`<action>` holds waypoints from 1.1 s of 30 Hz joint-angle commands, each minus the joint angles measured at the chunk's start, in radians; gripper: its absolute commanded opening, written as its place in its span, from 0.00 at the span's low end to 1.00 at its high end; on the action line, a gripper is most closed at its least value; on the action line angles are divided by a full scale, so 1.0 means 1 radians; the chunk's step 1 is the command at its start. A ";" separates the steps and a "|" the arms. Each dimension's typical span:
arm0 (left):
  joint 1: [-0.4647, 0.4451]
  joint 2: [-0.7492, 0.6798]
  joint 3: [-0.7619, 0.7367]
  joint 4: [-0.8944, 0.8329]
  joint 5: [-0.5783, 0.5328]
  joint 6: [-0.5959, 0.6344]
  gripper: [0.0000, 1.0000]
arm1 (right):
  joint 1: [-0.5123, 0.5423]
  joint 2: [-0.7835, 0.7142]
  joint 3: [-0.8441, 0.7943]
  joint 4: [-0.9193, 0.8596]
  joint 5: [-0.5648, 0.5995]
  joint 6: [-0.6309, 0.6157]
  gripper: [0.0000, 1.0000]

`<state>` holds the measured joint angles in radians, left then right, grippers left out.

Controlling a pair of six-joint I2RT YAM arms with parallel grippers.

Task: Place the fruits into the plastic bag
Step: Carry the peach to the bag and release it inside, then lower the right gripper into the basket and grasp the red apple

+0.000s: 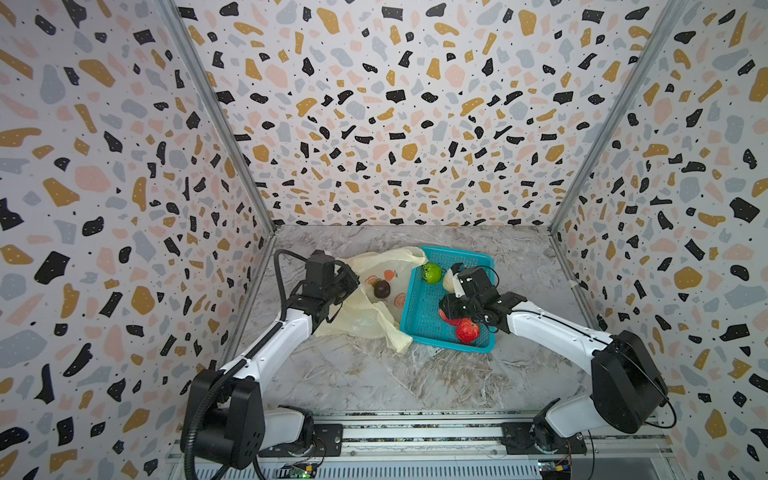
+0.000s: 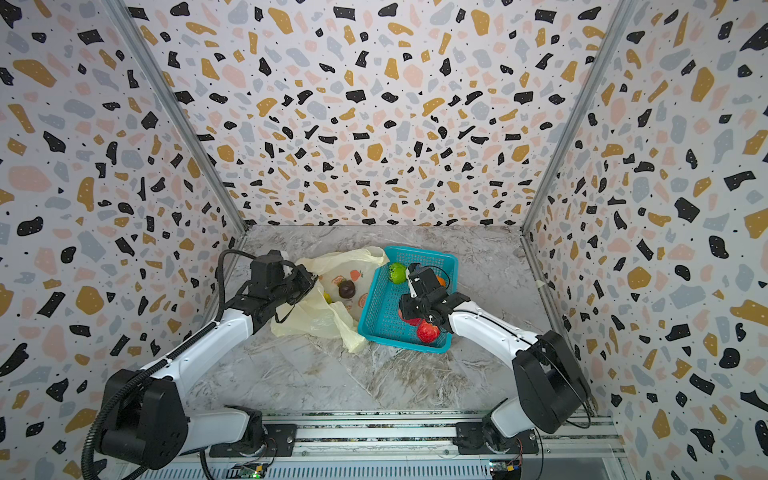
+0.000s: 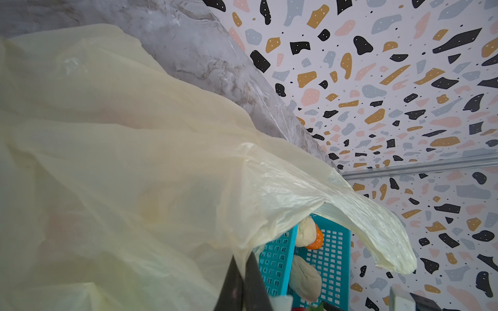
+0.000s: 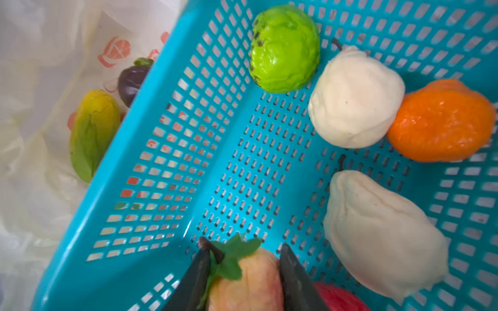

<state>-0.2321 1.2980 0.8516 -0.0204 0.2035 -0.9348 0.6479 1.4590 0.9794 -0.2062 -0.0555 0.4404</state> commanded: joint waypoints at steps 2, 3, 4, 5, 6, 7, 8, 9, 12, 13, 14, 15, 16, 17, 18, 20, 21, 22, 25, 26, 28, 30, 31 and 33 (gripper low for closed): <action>-0.005 -0.001 -0.005 0.043 0.023 0.009 0.00 | 0.083 -0.008 0.127 0.056 -0.028 -0.002 0.21; -0.006 -0.001 -0.006 0.043 0.025 0.011 0.00 | 0.104 0.017 0.156 0.059 -0.035 -0.003 0.22; -0.006 0.000 -0.005 0.043 0.029 0.013 0.00 | 0.120 0.045 0.189 0.063 -0.040 -0.002 0.22; -0.004 0.000 -0.004 0.043 0.031 0.014 0.00 | 0.131 0.072 0.219 0.069 -0.046 0.000 0.22; -0.006 0.000 -0.003 0.042 0.033 0.016 0.00 | 0.142 0.110 0.258 0.070 -0.051 0.005 0.22; -0.005 -0.002 -0.003 0.040 0.033 0.017 0.00 | 0.149 0.148 0.304 0.070 -0.057 0.014 0.22; -0.006 -0.004 -0.003 0.039 0.034 0.017 0.00 | 0.155 0.181 0.346 0.077 -0.066 0.014 0.22; -0.006 -0.005 -0.002 0.039 0.036 0.017 0.00 | 0.160 0.222 0.391 0.087 -0.075 0.012 0.24; -0.006 -0.009 -0.003 0.037 0.033 0.018 0.00 | 0.164 0.326 0.524 0.121 -0.127 0.007 0.39; -0.006 -0.009 -0.005 0.037 0.033 0.020 0.00 | 0.164 0.352 0.557 0.128 -0.137 0.008 0.49; -0.006 -0.009 -0.005 0.036 0.033 0.020 0.00 | 0.164 0.368 0.583 0.128 -0.137 0.013 0.57; -0.006 -0.010 -0.005 0.036 0.031 0.020 0.00 | 0.164 0.380 0.608 0.123 -0.135 0.013 0.65; -0.006 -0.011 -0.003 0.033 0.030 0.021 0.00 | 0.164 0.383 0.623 0.117 -0.130 0.009 0.70; -0.005 -0.011 -0.003 0.032 0.030 0.022 0.00 | 0.164 0.379 0.624 0.117 -0.129 -0.001 0.72; -0.005 -0.010 -0.002 0.031 0.028 0.023 0.00 | 0.163 0.364 0.618 0.118 -0.119 -0.016 0.75; -0.005 -0.009 -0.001 0.031 0.025 0.027 0.00 | 0.162 0.322 0.584 0.119 -0.093 -0.043 0.77; -0.006 -0.007 -0.001 0.031 0.024 0.028 0.00 | 0.159 0.290 0.564 0.121 -0.082 -0.059 0.77; -0.006 -0.005 -0.001 0.031 0.024 0.029 0.00 | 0.155 0.254 0.537 0.126 -0.069 -0.075 0.77; -0.006 0.002 0.000 0.031 0.028 0.028 0.00 | 0.140 0.115 0.430 0.145 -0.007 -0.114 0.76; -0.006 0.003 -0.003 0.032 0.028 0.026 0.00 | 0.133 0.073 0.397 0.148 0.018 -0.126 0.76; -0.006 0.004 -0.008 0.037 0.028 0.025 0.00 | 0.111 -0.028 0.313 0.145 0.093 -0.125 0.76; -0.005 0.002 -0.010 0.038 0.025 0.024 0.00 | 0.071 -0.107 0.236 0.121 0.169 -0.075 0.76; -0.005 0.001 -0.011 0.039 0.023 0.024 0.00 | 0.043 -0.142 0.194 0.095 0.217 -0.024 0.75; -0.006 0.000 -0.014 0.039 0.022 0.024 0.00 | -0.010 -0.184 0.126 0.023 0.257 0.074 0.74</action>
<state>-0.2321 1.2984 0.8497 -0.0154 0.2264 -0.9268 0.6876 1.2991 1.1767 -0.0841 0.0689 0.4068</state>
